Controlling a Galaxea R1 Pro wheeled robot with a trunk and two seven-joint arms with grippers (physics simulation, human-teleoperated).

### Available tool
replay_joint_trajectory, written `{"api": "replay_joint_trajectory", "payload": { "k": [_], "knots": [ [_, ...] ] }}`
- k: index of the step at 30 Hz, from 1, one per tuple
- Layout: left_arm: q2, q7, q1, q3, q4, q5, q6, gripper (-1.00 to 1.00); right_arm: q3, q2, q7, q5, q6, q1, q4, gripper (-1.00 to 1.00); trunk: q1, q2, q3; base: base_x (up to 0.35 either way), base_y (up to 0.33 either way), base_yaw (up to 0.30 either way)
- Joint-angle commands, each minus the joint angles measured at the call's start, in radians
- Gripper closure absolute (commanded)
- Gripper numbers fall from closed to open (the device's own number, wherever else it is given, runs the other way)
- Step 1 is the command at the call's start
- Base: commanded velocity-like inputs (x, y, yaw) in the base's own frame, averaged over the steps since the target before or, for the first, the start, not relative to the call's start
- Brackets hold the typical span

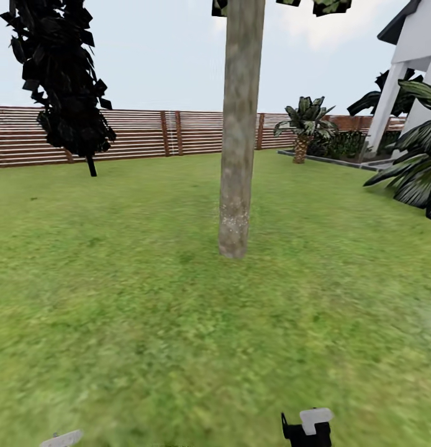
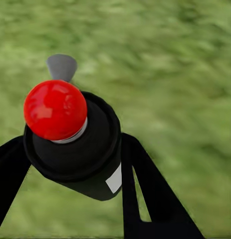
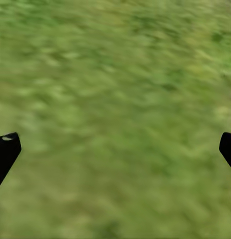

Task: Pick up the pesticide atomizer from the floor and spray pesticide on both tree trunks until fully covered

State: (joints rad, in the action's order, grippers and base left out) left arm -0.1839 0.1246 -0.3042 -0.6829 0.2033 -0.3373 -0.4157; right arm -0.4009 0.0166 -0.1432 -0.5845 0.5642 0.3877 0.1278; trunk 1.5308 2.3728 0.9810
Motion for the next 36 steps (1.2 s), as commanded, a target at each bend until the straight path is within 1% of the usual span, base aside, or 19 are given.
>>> {"api": "replay_joint_trajectory", "payload": {
  "k": [1, 18, 36],
  "knots": [
    [0.0, 0.006, -0.001, -0.009, -0.001, -0.006, -0.003, 1.0, -0.004, 0.0, -0.007, -0.011, 0.002, 0.0, 0.0, -1.0, 0.0, 0.0, 0.001, 0.0, -0.009, 0.282],
    [0.0, 0.006, -0.001, -0.009, -0.001, -0.006, -0.002, 1.0, -0.004, 0.0, -0.007, -0.011, 0.002, 0.0, -0.001, -1.0, 0.0, 0.0, 0.001, 0.0, 0.0, 0.282],
    [-0.002, 0.006, -0.001, -0.009, -0.001, -0.006, -0.002, 1.0, -0.004, 0.0, -0.007, -0.011, 0.002, 0.0, 0.0, -1.0, 0.0, 0.0, 0.013, 0.0, 0.0, 0.28]
  ]
}}
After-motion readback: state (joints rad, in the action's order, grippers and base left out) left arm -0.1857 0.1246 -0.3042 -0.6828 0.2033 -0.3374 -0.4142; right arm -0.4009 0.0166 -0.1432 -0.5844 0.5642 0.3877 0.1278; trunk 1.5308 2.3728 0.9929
